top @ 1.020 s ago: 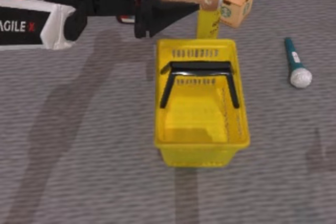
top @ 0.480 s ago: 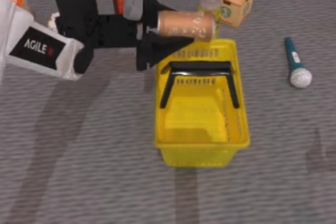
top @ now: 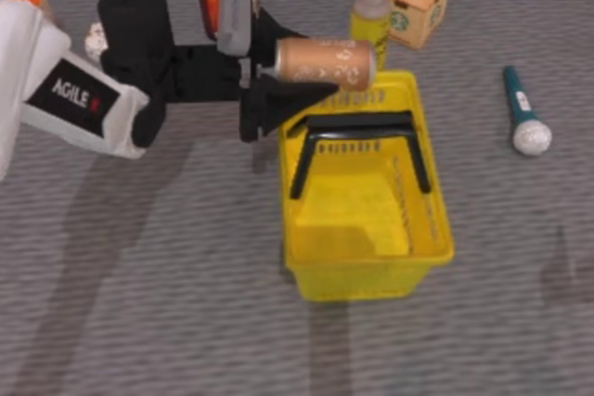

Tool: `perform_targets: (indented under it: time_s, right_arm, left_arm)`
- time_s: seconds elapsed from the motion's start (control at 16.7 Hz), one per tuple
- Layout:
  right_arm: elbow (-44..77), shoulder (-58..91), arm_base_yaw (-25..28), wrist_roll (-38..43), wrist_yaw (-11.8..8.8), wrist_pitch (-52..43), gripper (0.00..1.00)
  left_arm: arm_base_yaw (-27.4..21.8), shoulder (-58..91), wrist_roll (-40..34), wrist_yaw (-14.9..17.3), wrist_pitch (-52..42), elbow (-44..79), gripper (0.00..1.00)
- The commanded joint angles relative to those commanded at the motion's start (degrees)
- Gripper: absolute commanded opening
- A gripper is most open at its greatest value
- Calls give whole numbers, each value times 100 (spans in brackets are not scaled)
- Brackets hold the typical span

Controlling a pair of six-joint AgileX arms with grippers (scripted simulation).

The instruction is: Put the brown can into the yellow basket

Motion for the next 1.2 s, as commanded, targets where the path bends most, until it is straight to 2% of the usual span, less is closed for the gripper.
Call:
perform_targets:
  time_s: [0.66,1.2]
  right_arm:
    - [0,0,0,0,0,0,100]
    - [0,0,0,0,0,0,100]
  left_arm:
    - [0,0,0,0,0,0,98]
    - [-20,-15,4,-9,-8,5,100]
